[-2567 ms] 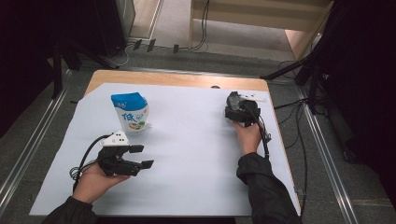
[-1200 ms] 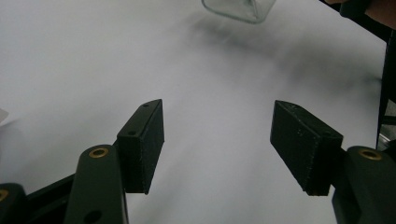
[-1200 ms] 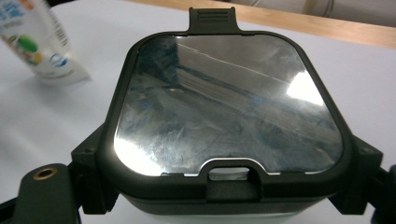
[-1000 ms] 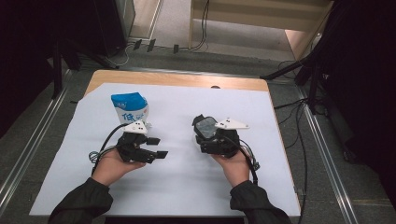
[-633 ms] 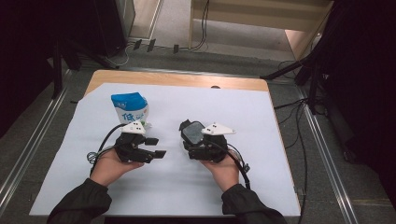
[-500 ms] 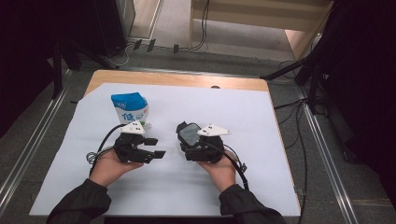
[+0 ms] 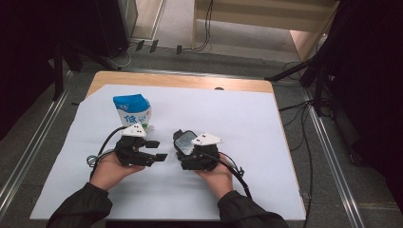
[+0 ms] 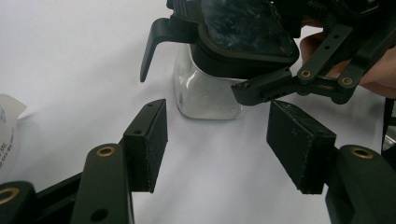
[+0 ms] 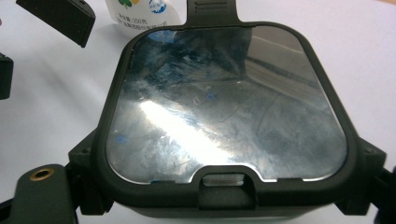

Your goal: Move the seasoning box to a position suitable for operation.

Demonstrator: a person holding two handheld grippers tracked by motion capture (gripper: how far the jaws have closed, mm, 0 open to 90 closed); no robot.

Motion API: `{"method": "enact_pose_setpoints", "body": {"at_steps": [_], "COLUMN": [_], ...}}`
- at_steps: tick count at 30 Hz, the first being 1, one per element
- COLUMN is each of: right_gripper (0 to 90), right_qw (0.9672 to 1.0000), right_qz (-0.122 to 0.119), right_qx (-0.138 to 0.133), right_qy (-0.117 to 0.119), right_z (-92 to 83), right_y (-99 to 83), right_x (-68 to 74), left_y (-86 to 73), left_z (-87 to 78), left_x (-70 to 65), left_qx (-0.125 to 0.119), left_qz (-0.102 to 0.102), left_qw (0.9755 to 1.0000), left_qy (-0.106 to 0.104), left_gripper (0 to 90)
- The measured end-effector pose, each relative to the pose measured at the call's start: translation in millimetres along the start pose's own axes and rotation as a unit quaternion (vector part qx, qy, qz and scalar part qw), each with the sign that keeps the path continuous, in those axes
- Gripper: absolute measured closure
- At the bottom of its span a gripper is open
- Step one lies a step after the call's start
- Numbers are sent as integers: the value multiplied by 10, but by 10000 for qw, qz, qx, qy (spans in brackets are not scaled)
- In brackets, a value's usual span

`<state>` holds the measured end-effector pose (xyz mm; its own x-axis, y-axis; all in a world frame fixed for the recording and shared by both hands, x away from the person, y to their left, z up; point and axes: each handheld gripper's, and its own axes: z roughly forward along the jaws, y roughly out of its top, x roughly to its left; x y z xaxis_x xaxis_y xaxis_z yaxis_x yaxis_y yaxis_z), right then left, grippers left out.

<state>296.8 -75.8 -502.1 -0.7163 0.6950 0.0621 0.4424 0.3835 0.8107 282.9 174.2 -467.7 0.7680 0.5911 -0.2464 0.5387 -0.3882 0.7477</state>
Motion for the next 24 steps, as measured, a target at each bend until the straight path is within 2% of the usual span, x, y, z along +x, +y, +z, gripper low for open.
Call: {"method": "enact_pose_setpoints", "body": {"at_steps": [4, 6, 10, 14, 17, 19, 21, 22, 24], "right_gripper": [126, 123, 129, 148, 154, 168, 218, 257, 319], "right_qw": [9998, 9996, 9988, 9983, 9978, 9978, 9979, 9978, 9978], "right_qz": [159, 230, 283, 270, 283, 237, 197, 176, 184], "right_qx": [66, -11, -193, -244, -316, -390, -453, -500, -559], "right_qy": [106, 183, 349, 448, 513, 476, 424, 389, 314], "right_z": [-22, -77, -255, -458, -597, -686, -759, -791, -839], "right_y": [21, 54, 148, 202, 223, 229, 223, 213, 179], "right_x": [-17, -30, -54, -75, -111, -142, -183, -216, -302], "left_y": [1, 2, 4, 10, 17, 24, 32, 42, 52], "left_z": [1, -4, -5, 6, 18, 32, 46, 59, 93], "left_x": [-1, 4, 10, 2, -12, -27, -31, -31, -30], "left_qx": [-7, -21, -24, -25, 3, 35, 29, 20, 28], "left_qz": [8, -2, -20, -16, -30, -47, -74, -179, -258], "left_qw": [10000, 10000, 10000, 10000, 10000, 9999, 9999, 9998, 9996], "left_qy": [24, 39, 83, 77, 56, 82, 70, 35, -103], "left_gripper": [396, 397, 406, 448, 497, 549, 618, 640, 729]}}
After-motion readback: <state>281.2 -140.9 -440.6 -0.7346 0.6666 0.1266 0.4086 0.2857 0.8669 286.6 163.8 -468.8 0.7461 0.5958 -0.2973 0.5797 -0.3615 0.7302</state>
